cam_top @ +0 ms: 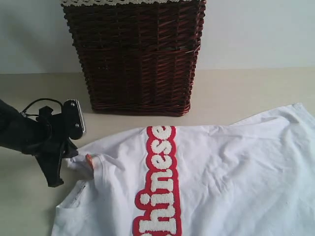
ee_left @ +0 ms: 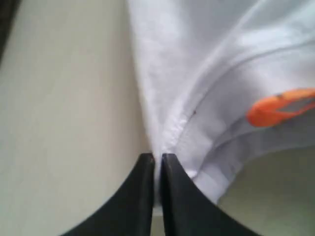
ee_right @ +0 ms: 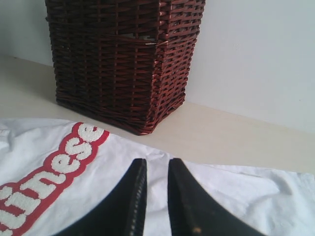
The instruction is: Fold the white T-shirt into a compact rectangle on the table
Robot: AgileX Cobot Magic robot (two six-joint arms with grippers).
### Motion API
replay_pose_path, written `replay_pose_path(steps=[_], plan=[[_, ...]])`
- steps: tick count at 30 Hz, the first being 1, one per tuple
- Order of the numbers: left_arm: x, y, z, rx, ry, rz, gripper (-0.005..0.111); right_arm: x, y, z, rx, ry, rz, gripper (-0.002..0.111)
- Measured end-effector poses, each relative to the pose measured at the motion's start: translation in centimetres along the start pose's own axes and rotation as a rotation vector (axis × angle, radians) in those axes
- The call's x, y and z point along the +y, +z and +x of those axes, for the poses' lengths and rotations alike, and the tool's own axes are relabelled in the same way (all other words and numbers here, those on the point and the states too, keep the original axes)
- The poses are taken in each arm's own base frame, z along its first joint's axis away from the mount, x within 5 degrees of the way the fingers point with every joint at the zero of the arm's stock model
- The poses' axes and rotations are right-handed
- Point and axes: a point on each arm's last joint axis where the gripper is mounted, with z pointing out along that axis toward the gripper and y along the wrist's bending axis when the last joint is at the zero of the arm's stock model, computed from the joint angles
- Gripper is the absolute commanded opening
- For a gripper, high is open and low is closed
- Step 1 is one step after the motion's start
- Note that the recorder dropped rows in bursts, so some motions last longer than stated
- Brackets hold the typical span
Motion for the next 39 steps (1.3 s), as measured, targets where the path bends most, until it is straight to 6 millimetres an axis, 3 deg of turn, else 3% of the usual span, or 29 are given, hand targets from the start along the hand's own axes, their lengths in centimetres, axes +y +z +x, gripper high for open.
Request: replay_pose_path(steps=[7,10,14,20,30,31,33,37,39], plan=[[2.8,-0.5,-1.0,-0.007,-0.085,-0.150,0.059,0.0,0.0,0.0,0.000,0.000,0.000,0.017],[3.9,-1.0,-1.7,-0.029,-0.125,-0.194,0.071,0.0,0.0,0.0,0.000,0.000,0.000,0.017],[4.0,-1.8,-3.1,-0.123,-0.166,-0.118,0.071,0.0,0.0,0.0,0.000,0.000,0.000,0.017],[1.3,-2.1,-6.6,-0.378,-0.095,0.222,0.069,0.0,0.0,0.0,0.000,0.000,0.000,0.017],[2.9,3.7,-8.4,-0.322,0.013,0.184,0.069,0.0,0.0,0.0,-0.001,0.000,0.002,0.017],[3.2,4.1,-8.4,-0.315,0.018,0.172,0.068,0.0,0.0,0.0,-0.001,0.000,0.002,0.017],[3.1,4.6,-8.3,-0.306,0.040,0.185,0.056,0.0,0.0,0.0,-0.001,0.000,0.002,0.017],[2.6,4.8,-8.0,-0.288,0.124,0.224,0.003,0.0,0.0,0.0,-0.001,0.000,0.002,0.017],[2.6,4.8,-8.0,-0.281,0.141,0.221,0.000,0.0,0.0,0.0,-0.001,0.000,0.002,0.017]])
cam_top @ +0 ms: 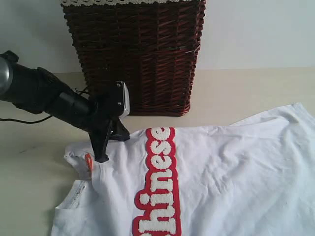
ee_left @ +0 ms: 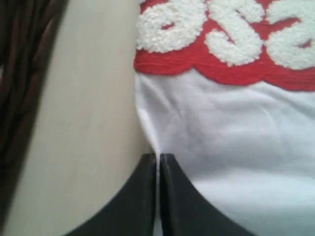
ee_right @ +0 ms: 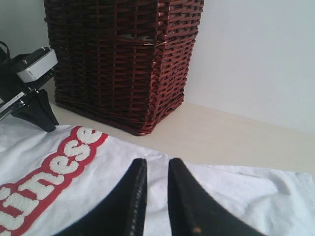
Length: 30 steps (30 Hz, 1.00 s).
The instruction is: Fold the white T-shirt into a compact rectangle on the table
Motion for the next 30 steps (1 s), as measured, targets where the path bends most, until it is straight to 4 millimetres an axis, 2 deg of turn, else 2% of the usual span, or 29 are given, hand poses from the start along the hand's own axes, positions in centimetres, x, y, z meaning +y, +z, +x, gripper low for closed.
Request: replay_pose_path(steps=[3,5,7,9,11,12,14,15,16,18,20,21,22,23,24,25,26,30], plan=[[0.3,-0.3,-0.1,0.013,0.015,-0.030,0.000,0.0,0.0,0.0,0.000,0.000,0.000,0.017],[1.2,-1.3,-0.8,0.011,0.035,-0.085,0.000,0.0,0.0,0.0,0.000,0.000,0.000,0.017],[2.3,-2.6,-1.9,-0.001,0.058,-0.154,0.000,0.0,0.0,0.0,0.000,0.000,0.000,0.017],[3.4,-5.1,-4.0,-0.051,0.075,-0.224,0.000,0.0,0.0,0.0,0.000,0.000,0.000,0.017],[2.5,-8.7,-6.9,-0.180,0.044,-0.150,0.000,0.0,0.0,0.0,0.000,0.000,0.000,0.017],[1.9,-9.5,-7.6,-0.214,0.027,-0.090,0.000,0.0,0.0,0.0,0.000,0.000,0.000,0.017],[-0.7,-11.0,-8.7,-0.273,-0.015,0.163,0.000,0.0,0.0,0.0,0.000,0.000,0.000,0.017],[-2.4,-11.2,-8.5,-0.264,-0.048,0.332,0.000,0.0,0.0,0.0,0.000,0.000,0.000,0.017],[-3.4,-11.2,-8.3,-0.238,-0.075,0.404,0.000,0.0,0.0,0.0,-0.001,0.000,0.001,0.017],[-5.5,-10.3,-6.5,-0.116,-0.174,0.519,0.001,0.0,0.0,0.0,-0.001,0.000,0.001,0.017],[-8.3,-9.3,-3.8,0.007,-0.228,0.619,0.011,0.0,0.0,0.0,-0.001,0.000,0.001,0.017],[-9.1,-9.1,-3.1,0.032,-0.240,0.648,0.025,0.0,0.0,0.0,-0.001,0.000,0.001,0.017],[-10.5,-8.9,-2.1,0.067,-0.264,0.695,0.034,0.0,0.0,0.0,-0.001,0.000,0.001,0.017],[-11.1,-8.8,-1.7,0.081,-0.275,0.718,0.050,0.0,0.0,0.0,-0.001,0.000,0.001,0.017],[-11.9,-8.6,-1.1,0.097,-0.290,0.728,0.056,0.0,0.0,0.0,-0.001,0.000,0.001,0.017],[-12.1,-8.5,-0.9,0.103,-0.295,0.721,0.065,0.0,0.0,0.0,-0.001,0.000,0.001,0.017],[-12.0,-8.2,-0.7,0.107,-0.298,0.690,0.068,0.0,0.0,0.0,-0.001,0.000,0.001,0.017],[-10.8,-8.4,-1.3,0.077,-0.276,0.539,0.069,0.0,0.0,0.0,-0.001,0.000,0.001,0.017]])
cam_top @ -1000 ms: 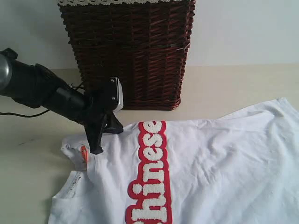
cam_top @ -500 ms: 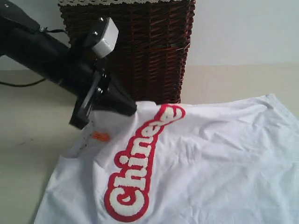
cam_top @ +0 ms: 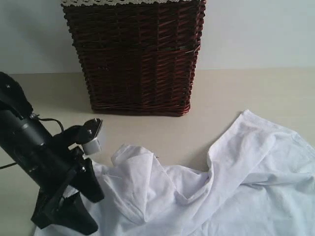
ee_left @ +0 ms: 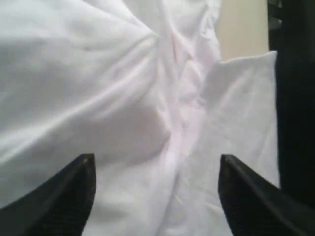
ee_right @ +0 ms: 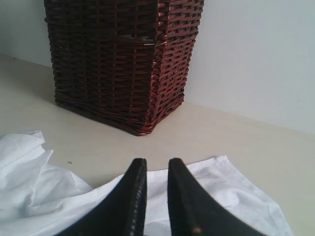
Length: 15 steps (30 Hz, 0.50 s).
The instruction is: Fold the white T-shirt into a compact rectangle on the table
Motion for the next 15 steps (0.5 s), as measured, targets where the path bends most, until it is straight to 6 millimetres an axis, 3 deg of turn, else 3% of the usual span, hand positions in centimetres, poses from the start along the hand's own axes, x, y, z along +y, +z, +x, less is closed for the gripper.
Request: replay_pose_path(steps=[4,7,9,15], plan=[[0.9,-1.9,-2.0,-0.094,0.094,-0.184,0.069,0.0,0.0,0.0,0.000,0.000,0.000,0.017],[1.7,-2.3,-3.0,-0.171,0.203,-0.267,0.069,0.0,0.0,0.0,0.000,0.000,0.000,0.017],[2.1,-1.2,-3.3,-0.191,0.269,-0.256,0.069,0.0,0.0,0.0,0.000,0.000,0.000,0.017],[2.9,1.7,-3.3,-0.195,0.245,-0.195,0.068,0.0,0.0,0.0,0.000,0.000,0.000,0.017]])
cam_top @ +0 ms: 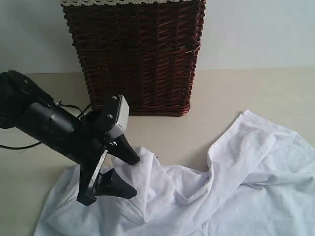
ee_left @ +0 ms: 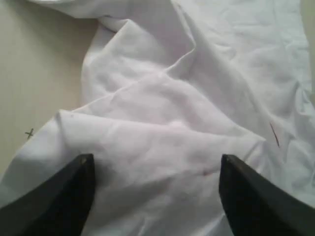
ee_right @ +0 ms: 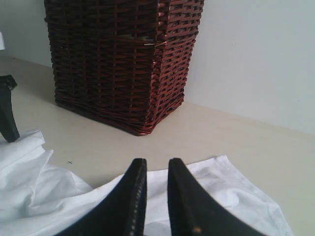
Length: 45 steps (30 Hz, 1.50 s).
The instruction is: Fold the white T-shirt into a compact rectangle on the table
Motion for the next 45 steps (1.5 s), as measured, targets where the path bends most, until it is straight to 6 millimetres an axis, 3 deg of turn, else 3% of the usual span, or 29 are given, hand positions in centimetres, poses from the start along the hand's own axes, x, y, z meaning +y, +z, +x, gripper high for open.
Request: replay_pose_path(steps=[2,9,16,23,30,35,42,45], plan=[[0.1,0.7,0.3,0.017,-0.006,-0.003,0.060,0.0,0.0,0.0,0.000,0.000,0.000,0.017],[1.8,1.0,1.1,0.110,-0.002,-0.193,0.001,0.0,0.0,0.0,0.000,0.000,0.000,0.017],[3.9,-0.5,1.7,0.188,-0.073,-0.461,0.000,0.0,0.0,0.0,0.000,0.000,0.000,0.017],[3.9,-0.8,1.5,0.143,-0.214,-0.480,0.002,0.0,0.0,0.0,0.000,0.000,0.000,0.017],[1.2,-1.0,-0.8,-0.001,-0.303,-0.212,0.030,0.0,0.0,0.0,0.000,0.000,0.000,0.017],[0.0,0.4,-1.3,-0.002,-0.263,-0.104,0.049,0.0,0.0,0.0,0.000,0.000,0.000,0.017],[-0.1,3.3,-1.1,0.078,-0.194,-0.154,0.045,0.0,0.0,0.0,0.000,0.000,0.000,0.017],[0.2,3.9,-0.9,0.108,-0.169,-0.207,0.035,0.0,0.0,0.0,0.000,0.000,0.000,0.017]])
